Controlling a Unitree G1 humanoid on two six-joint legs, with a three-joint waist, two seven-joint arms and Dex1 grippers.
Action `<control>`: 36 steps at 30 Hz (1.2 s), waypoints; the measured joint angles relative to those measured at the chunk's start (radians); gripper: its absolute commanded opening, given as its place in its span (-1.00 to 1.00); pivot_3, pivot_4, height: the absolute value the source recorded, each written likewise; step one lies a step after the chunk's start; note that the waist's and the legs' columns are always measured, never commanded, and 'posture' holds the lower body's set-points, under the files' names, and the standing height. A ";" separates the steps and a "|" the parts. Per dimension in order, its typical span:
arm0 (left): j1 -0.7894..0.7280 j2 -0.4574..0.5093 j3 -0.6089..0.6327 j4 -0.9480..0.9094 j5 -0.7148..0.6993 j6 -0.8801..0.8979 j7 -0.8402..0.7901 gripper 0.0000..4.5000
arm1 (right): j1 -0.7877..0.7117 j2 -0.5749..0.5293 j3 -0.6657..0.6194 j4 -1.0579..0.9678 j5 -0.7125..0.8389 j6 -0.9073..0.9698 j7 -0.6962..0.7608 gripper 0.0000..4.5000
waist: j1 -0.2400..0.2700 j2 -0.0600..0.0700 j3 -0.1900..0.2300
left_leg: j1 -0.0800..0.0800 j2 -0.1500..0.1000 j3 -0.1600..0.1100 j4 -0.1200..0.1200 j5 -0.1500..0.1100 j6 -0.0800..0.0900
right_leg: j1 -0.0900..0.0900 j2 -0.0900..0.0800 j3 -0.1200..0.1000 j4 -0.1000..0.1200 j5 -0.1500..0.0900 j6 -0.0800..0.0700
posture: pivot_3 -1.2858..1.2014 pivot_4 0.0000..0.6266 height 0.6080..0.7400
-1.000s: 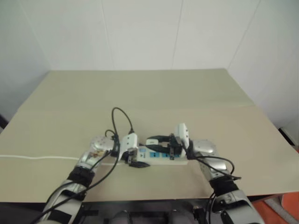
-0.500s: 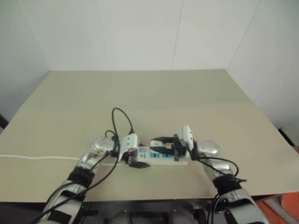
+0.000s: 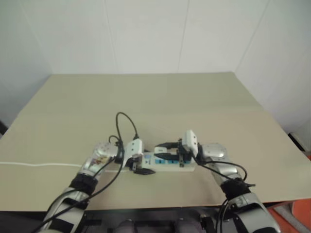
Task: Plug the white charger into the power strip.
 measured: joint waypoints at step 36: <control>0.007 0.012 0.003 0.002 -0.006 0.002 0.008 0.48 | -0.027 0.024 -0.013 0.046 0.010 0.063 0.008 -0.47 | -0.006 -0.002 -0.002 | 0.004 0.001 0.000 -0.001 0.000 0.000 | 0.001 0.002 0.003 0.000 -0.001 0.001 | 0.03 -0.52 1.00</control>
